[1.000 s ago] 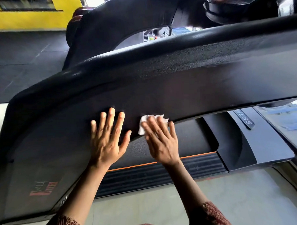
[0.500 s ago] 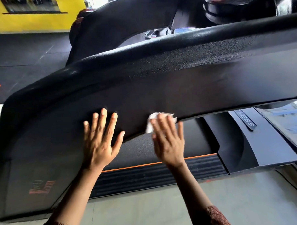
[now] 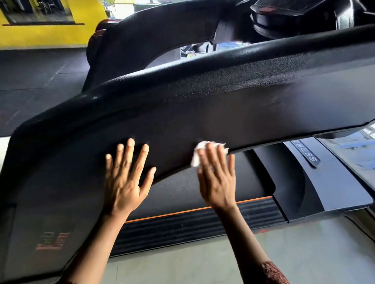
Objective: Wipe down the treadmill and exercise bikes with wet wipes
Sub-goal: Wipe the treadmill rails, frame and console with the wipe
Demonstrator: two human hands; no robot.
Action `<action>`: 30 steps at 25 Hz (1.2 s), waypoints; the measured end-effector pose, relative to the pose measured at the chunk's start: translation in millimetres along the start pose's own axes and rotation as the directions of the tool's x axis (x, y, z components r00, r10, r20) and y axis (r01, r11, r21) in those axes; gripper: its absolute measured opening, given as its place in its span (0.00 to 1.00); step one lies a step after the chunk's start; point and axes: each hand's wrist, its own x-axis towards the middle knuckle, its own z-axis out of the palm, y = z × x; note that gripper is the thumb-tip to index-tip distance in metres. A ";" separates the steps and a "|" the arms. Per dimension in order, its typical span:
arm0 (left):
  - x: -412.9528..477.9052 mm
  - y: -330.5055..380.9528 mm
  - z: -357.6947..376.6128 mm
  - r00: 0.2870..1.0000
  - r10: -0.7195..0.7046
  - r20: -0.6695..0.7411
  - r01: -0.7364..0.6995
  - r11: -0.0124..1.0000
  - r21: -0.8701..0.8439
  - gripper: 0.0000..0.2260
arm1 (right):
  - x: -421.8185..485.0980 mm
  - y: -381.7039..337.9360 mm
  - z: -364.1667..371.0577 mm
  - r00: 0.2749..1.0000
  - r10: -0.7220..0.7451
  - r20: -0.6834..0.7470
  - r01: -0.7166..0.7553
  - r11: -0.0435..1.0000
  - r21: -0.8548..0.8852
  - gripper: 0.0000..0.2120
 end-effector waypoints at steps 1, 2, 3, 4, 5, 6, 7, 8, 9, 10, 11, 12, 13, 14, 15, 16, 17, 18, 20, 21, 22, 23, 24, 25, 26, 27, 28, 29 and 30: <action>-0.8 -2.2 -1.2 1.000 0.001 -0.002 -0.001 1.000 0.004 0.29 | 6.7 0.7 -3.1 0.983 0.173 -0.055 -0.172 0.985 0.024 0.22; -1.8 -4.2 -2.2 1.000 0.000 0.001 0.000 1.000 0.009 0.29 | 20.3 -3.5 -7.2 0.936 0.338 -0.100 -0.329 0.940 0.093 0.23; -3.5 -6.5 -3.6 1.000 -0.006 0.007 0.006 1.000 0.010 0.30 | 35.8 -13.5 -9.3 0.888 0.444 -0.122 -0.421 0.890 0.174 0.25; -4.9 -6.9 -3.7 1.000 -0.013 0.006 0.013 1.000 0.004 0.30 | 50.3 -26.4 -10.0 0.867 0.482 -0.128 -0.448 0.865 0.225 0.25; -6.9 -8.5 -4.2 1.000 -0.020 0.006 0.020 1.000 0.002 0.30 | 62.2 -44.4 -9.1 0.884 0.451 -0.120 -0.415 0.877 0.242 0.26; -10.0 -13.0 -6.0 1.000 -0.025 0.007 0.025 1.000 0.007 0.30 | 70.5 -65.0 -5.9 0.929 0.356 -0.103 -0.325 0.916 0.237 0.25; -12.4 -16.5 -6.7 1.000 -0.022 0.007 0.022 1.000 0.012 0.30 | 73.0 -80.8 -1.9 0.971 0.222 -0.083 -0.200 0.955 0.217 0.24; -16.4 -24.7 -9.2 1.000 -0.017 0.011 0.017 1.000 0.015 0.31 | 69.1 -96.5 4.7 0.995 0.085 -0.057 -0.073 0.979 0.189 0.23; -20.7 -32.6 -11.8 1.000 -0.015 0.015 0.015 1.000 0.018 0.31 | 61.8 -104.0 10.3 0.999 -0.035 -0.038 0.041 0.987 0.154 0.22; -25.3 -39.8 -14.4 1.000 -0.020 0.019 0.020 1.000 0.021 0.31 | 53.6 -102.4 14.1 0.993 -0.112 -0.029 0.114 0.987 0.112 0.21; -30.0 -47.2 -17.4 0.999 -0.028 0.024 0.028 0.999 0.023 0.30 | 47.8 -96.9 15.5 0.992 -0.122 -0.032 0.124 0.990 0.067 0.21; -33.8 -53.1 -20.3 0.999 -0.037 0.027 0.037 0.999 0.023 0.29 | 45.0 -90.6 14.6 0.997 -0.059 -0.049 0.062 0.997 0.041 0.21; -36.8 -58.2 -23.2 0.999 -0.045 0.026 0.044 0.999 0.023 0.28 | 46.4 -88.0 12.4 0.994 0.070 -0.084 -0.065 0.996 0.060 0.22; -39.8 -65.2 -26.9 0.998 -0.052 0.023 0.051 0.998 0.028 0.29 | 53.0 -93.5 11.9 0.967 0.224 -0.118 -0.210 0.970 0.125 0.23; -42.8 -72.5 -30.4 0.998 -0.058 0.021 0.057 0.998 0.036 0.29 | 60.8 -106.6 13.8 0.933 0.338 -0.122 -0.310 0.929 0.202 0.24; -46.2 -80.4 -33.8 0.998 -0.060 0.020 0.059 0.997 0.041 0.30 | 68.1 -126.6 17.5 0.918 0.382 -0.106 -0.346 0.903 0.255 0.24; -49.7 -88.8 -37.0 0.998 -0.056 0.019 0.056 0.997 0.046 0.31 | 72.6 -150.2 22.4 0.932 0.353 -0.083 -0.320 0.907 0.273 0.24; -53.2 -97.6 -39.6 0.999 -0.050 0.017 0.049 0.997 0.051 0.32 | 71.4 -170.5 30.1 0.964 0.259 -0.066 -0.235 0.938 0.255 0.23; -62.8 -117.6 -43.4 0.999 -0.032 0.020 0.031 0.997 0.069 0.32 | 54.3 -189.1 47.5 0.999 0.002 -0.037 0.004 0.988 0.156 0.21; -68.7 -126.9 -44.5 1.000 -0.019 0.022 0.017 0.997 0.077 0.32 | 41.7 -185.0 53.2 0.995 -0.094 -0.021 0.096 0.991 0.098 0.20; -75.3 -135.1 -45.2 1.000 -0.002 0.025 0.000 0.997 0.082 0.31 | 31.3 -176.6 55.0 0.991 -0.130 -0.017 0.131 0.990 0.051 0.20; -83.3 -144.8 -45.8 0.999 0.013 0.032 -0.016 0.996 0.089 0.30 | 24.9 -171.8 55.5 0.996 -0.088 -0.027 0.089 0.996 0.029 0.20; -91.3 -153.3 -45.6 0.999 0.023 0.037 -0.027 0.995 0.099 0.30 | 23.9 -171.6 55.7 0.998 0.021 -0.052 -0.019 0.999 0.043 0.20; -98.8 -160.3 -44.9 0.999 0.026 0.041 -0.030 0.994 0.104 0.30 | 27.0 -177.6 57.0 0.985 0.151 -0.079 -0.143 0.985 0.092 0.21; -105.9 -165.9 -44.1 0.999 0.022 0.044 -0.026 0.995 0.100 0.30 | 32.2 -189.6 60.3 0.965 0.244 -0.092 -0.229 0.962 0.148 0.23; -113.2 -170.9 -42.8 0.999 0.020 0.042 -0.024 0.995 0.094 0.30 | 36.9 -206.8 65.9 0.958 0.269 -0.099 -0.249 0.951 0.181 0.24; -120.3 -175.4 -41.3 0.999 0.024 0.036 -0.027 0.995 0.094 0.30 | 38.6 -226.6 74.0 0.971 0.219 -0.100 -0.198 0.962 0.185 0.25; -126.2 -179.9 -40.3 0.999 0.032 0.034 -0.035 0.995 0.097 0.30 | 35.5 -243.5 83.3 0.990 0.111 -0.090 -0.095 0.982 0.163 0.25; -131.4 -184.8 -40.0 0.998 0.042 0.039 -0.046 0.994 0.101 0.30 | 28.1 -254.0 92.5 0.997 -0.020 -0.074 0.029 0.990 0.135 0.25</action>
